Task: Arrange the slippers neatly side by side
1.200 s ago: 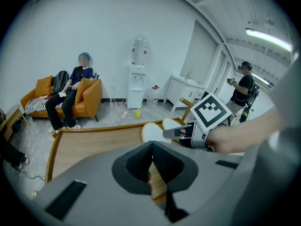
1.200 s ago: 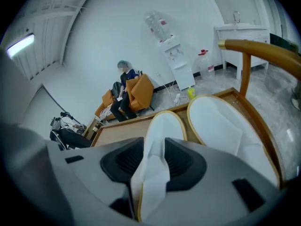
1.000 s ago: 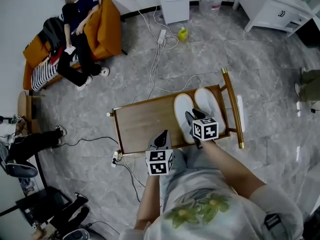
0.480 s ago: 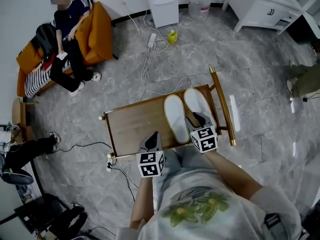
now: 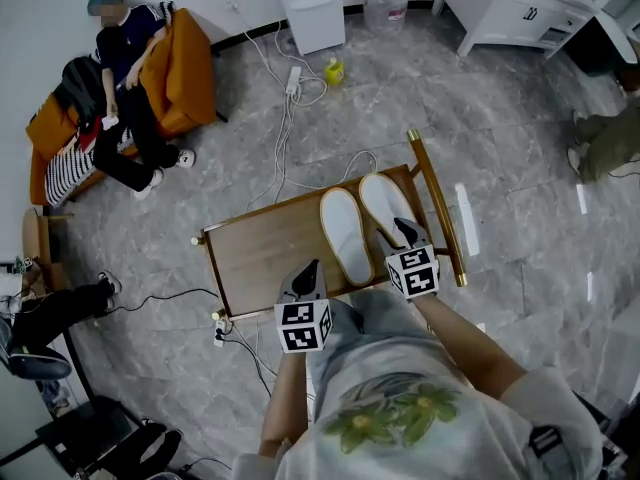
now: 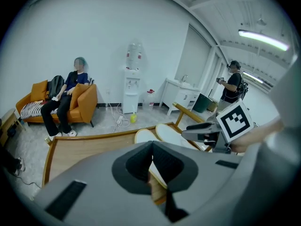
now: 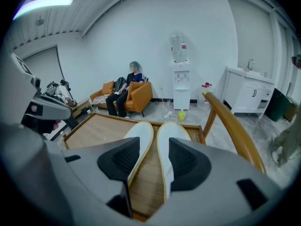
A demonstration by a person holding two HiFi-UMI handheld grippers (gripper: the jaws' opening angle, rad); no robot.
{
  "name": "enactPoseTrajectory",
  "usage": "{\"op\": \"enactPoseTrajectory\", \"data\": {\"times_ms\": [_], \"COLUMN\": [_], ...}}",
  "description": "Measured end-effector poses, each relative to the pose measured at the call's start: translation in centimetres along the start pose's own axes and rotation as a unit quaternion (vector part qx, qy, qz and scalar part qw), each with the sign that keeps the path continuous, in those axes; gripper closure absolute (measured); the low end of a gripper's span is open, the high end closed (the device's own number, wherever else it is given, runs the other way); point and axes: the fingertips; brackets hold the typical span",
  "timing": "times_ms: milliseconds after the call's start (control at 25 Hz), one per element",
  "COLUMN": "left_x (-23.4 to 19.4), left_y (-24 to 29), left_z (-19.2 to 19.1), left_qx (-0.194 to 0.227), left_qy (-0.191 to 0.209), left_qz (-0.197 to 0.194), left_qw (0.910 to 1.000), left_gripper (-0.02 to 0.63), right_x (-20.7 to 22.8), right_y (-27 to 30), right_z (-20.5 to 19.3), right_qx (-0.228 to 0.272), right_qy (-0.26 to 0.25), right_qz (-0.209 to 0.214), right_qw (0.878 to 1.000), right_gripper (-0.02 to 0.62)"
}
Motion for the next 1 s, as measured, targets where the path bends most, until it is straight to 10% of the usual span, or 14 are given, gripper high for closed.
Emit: {"op": "enactPoseTrajectory", "data": {"times_ms": [760,1000], "left_x": [0.7,0.4], "left_y": [1.0,1.0], "left_z": [-0.1,-0.3], "left_qx": [-0.007,-0.014], "left_qy": [0.007,0.008], "left_qz": [-0.003,0.000], "left_qw": [0.9999,0.9999], "left_gripper": [0.589,0.589], "right_x": [4.0,5.1], "right_y": [6.0,6.6], "right_z": [-2.9,-3.6], "right_qx": [-0.098,-0.114], "right_qy": [0.000,0.031], "right_qz": [-0.022,-0.027], "right_qw": [0.995,0.993], "right_gripper": [0.393,0.489]}}
Point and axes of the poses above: the fingertips, and each gripper's own axes: y forward along the fingers, x to its right, z out of its top, and after that the axes turned 8 degrees about -x, right-handed
